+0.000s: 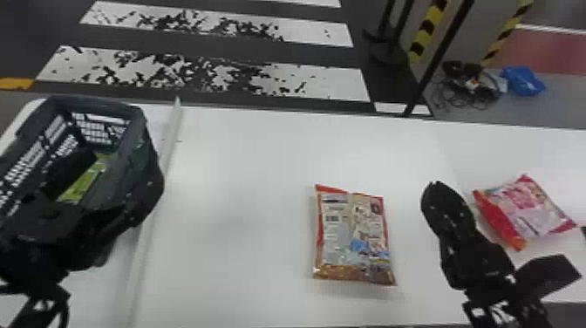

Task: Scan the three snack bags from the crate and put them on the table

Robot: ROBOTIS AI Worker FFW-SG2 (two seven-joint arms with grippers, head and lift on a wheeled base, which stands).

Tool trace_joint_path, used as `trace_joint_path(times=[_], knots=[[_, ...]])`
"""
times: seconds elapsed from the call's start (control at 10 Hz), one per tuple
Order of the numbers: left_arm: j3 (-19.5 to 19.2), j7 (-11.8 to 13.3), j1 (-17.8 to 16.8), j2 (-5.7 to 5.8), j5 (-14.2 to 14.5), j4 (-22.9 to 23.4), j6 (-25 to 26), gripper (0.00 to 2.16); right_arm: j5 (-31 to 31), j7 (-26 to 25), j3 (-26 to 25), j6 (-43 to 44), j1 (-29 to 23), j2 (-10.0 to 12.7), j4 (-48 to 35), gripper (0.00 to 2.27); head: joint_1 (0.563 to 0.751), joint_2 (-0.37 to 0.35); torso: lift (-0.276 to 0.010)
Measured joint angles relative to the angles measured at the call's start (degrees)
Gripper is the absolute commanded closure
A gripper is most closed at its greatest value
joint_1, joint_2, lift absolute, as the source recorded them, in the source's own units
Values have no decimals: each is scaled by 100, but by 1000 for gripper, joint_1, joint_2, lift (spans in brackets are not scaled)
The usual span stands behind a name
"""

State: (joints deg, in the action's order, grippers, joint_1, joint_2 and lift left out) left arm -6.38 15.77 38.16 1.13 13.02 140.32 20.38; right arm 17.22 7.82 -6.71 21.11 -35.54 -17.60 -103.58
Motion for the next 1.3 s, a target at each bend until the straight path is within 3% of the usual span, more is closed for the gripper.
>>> trace_joint_path(times=[0.3, 0.5, 0.9, 1.3], knots=[[-32, -43, -84, 2, 34, -156, -83, 9, 188, -52, -521, -543, 5, 58, -24, 53, 695, -233, -94], [-101, -80, -153, 2, 24, -418, -353, 9, 135, -31, -713, -773, 186, 10, 409, 63, 695, -260, -94], [-419, -52, -171, 2, 169, -788, -702, 9, -69, 208, -757, -1300, 690, -173, 1335, 83, 695, -263, -94], [-445, -30, -176, -7, 231, -837, -824, 12, -244, 291, -670, -1485, 1095, -269, 1989, 90, 695, -276, -94]])
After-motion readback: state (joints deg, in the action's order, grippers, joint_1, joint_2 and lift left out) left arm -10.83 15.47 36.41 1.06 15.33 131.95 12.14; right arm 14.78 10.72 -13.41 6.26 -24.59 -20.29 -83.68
